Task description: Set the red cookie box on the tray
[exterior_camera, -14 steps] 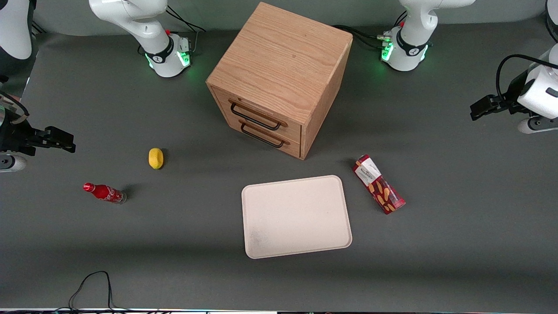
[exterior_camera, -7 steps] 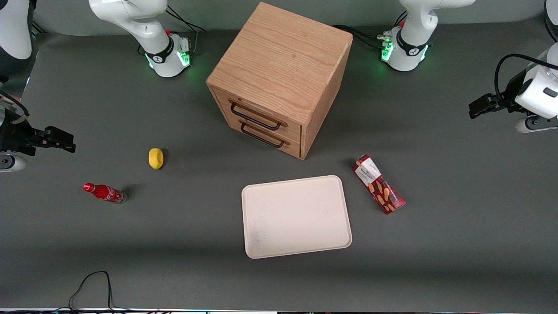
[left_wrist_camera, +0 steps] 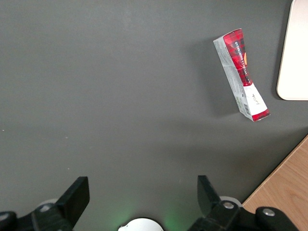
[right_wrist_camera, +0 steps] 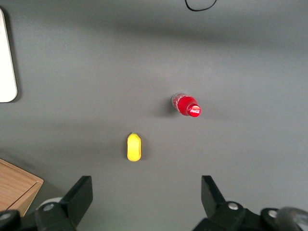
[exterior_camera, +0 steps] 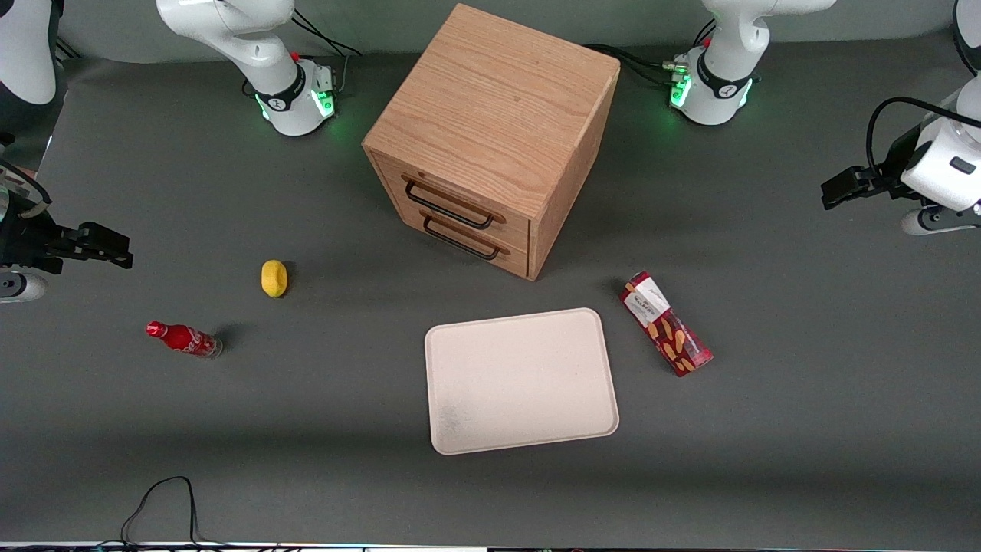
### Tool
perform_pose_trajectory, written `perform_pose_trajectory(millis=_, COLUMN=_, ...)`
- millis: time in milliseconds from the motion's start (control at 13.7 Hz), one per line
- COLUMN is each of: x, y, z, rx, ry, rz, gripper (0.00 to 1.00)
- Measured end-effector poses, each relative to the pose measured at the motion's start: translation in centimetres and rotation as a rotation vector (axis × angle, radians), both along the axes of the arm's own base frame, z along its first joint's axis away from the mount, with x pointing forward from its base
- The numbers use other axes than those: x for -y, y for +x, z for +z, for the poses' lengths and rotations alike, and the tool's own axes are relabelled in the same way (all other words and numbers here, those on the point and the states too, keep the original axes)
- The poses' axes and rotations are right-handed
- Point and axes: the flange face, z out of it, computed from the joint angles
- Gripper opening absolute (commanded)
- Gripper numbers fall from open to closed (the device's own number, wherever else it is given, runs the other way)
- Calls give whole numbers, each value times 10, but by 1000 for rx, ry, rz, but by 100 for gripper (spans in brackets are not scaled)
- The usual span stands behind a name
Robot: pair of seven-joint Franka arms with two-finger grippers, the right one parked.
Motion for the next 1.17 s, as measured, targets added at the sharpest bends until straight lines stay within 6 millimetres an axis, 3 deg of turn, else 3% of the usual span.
perform_pose_trajectory(millis=511, x=2, y=-1, z=10, rx=-4, ry=-1, rz=-2, gripper=100)
perform_pose_trajectory(millis=657, x=13, y=1, z=10, rx=-1, ry=-8, rz=18, gripper=100)
perform_pose_trajectory(millis=803, x=50, y=8, z=16, rx=18, ry=-14, rz=116, gripper=100)
perform_pose_trajectory(millis=1022, x=132, y=23, z=31, rx=62, ry=-20, rz=332, gripper=100)
perform_pose_trajectory(millis=1169, x=159, y=36, z=35, rx=74, ry=-30, rz=433, gripper=100)
